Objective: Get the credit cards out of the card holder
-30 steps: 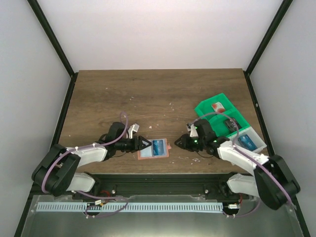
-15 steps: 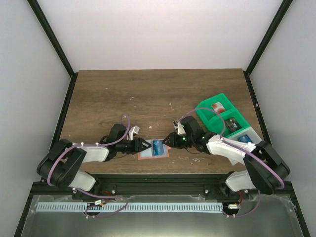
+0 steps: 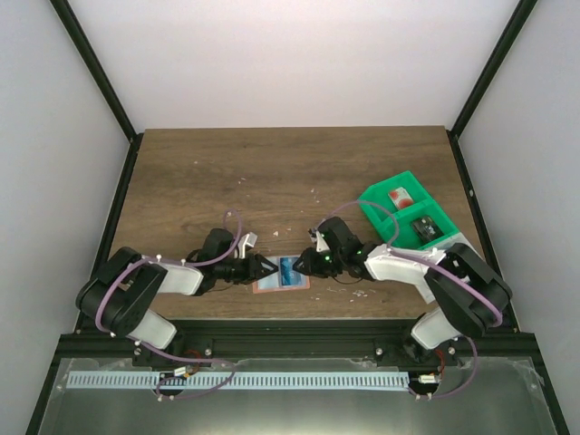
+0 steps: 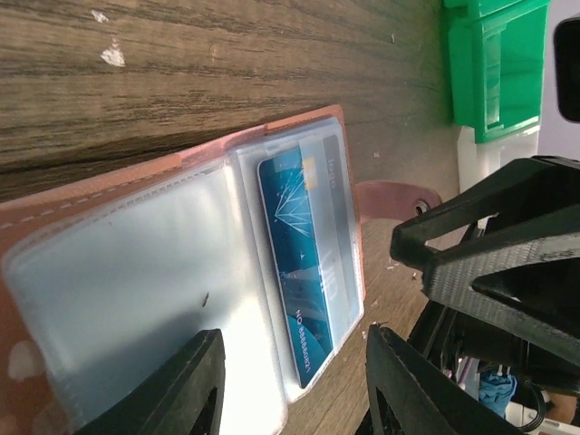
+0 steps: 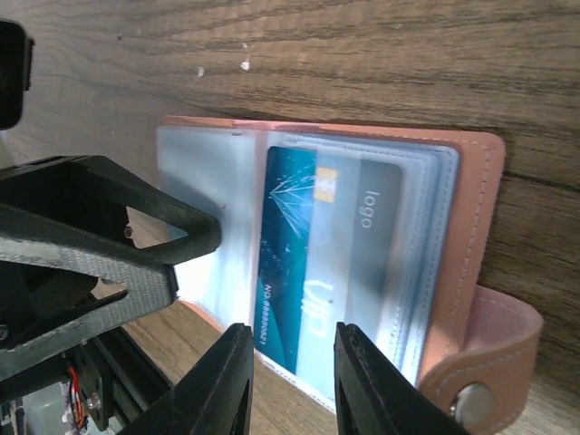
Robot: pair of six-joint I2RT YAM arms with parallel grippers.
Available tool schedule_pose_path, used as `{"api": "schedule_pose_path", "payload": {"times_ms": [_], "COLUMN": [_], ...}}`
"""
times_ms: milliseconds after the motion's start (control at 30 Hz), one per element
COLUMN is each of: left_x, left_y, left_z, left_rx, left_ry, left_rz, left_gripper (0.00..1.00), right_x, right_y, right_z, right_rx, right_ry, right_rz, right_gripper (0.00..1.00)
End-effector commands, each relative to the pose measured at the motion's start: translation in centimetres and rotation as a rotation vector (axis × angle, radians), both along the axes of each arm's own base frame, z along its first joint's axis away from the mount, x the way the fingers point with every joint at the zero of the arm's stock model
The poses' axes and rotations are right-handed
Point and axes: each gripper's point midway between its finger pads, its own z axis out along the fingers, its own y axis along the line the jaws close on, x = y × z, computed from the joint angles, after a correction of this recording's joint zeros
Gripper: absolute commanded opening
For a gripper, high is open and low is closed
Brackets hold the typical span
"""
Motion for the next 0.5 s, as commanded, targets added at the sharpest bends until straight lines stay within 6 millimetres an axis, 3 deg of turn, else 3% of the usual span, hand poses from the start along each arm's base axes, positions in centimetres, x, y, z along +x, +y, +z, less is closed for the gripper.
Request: {"api": "schedule_pose_path", "payload": {"times_ms": [0,467], "left_x": [-0.2,-0.3], "left_y": [-0.3,-1.4], "left_z": [0.1,0.7], "left_rx": [-0.017,-0.042], "left_ry": [-0.012,-0.011], "left_rz": [-0.014,-0.049], "left_gripper": [0.45,0.40], "right_x": [1.1,0.5], "right_y": [0.9,0.6], "right_z": [0.6,-2.4], "right_rx": [0.001,-0.040], "right_ry": [-0.041,0.023], "right_rz": [-0.010,0.000], "right_gripper": [0.26,0.24]}}
